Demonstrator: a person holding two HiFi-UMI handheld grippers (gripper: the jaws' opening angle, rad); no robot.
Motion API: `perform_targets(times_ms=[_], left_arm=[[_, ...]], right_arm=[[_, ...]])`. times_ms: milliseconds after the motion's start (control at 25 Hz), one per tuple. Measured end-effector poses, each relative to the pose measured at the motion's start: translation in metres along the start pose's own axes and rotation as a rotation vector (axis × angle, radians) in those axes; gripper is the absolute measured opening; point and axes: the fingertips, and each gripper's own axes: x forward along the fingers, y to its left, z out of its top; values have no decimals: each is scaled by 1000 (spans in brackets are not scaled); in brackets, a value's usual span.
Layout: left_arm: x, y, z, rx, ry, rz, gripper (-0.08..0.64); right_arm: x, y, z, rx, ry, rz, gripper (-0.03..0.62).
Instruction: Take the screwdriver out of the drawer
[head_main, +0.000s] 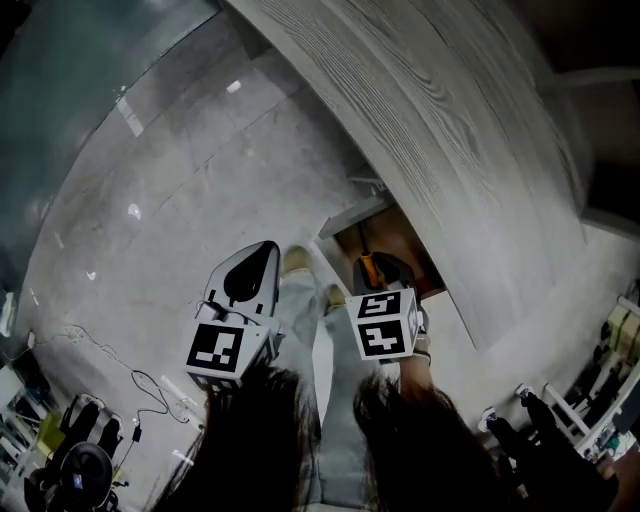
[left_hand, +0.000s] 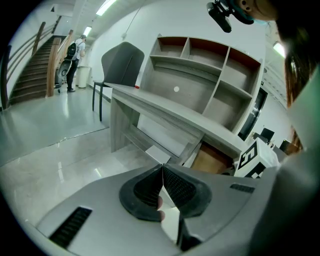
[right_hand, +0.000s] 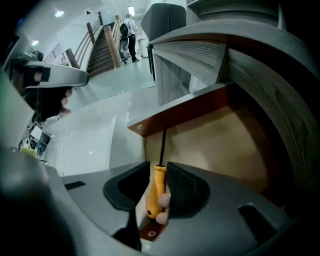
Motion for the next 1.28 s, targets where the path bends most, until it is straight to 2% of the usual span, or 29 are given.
perform_targets(times_ms=[360, 720, 880, 1040, 1280], left_arm=[[6, 5, 3, -5, 3, 4, 18], [8, 11, 6, -18, 1, 15, 18], [7, 14, 8, -23, -1, 21, 18], [5, 9, 10, -22, -6, 24, 18], [5, 11, 11, -24, -13, 27, 18]], right_arm=[[11, 2, -8, -7, 76, -7, 115], [24, 1, -15, -19, 154, -64, 115], [25, -1, -16, -26, 153, -111, 104], [23, -4, -19, 6, 153, -138, 98], [22, -2, -16, 31, 151, -124, 91]])
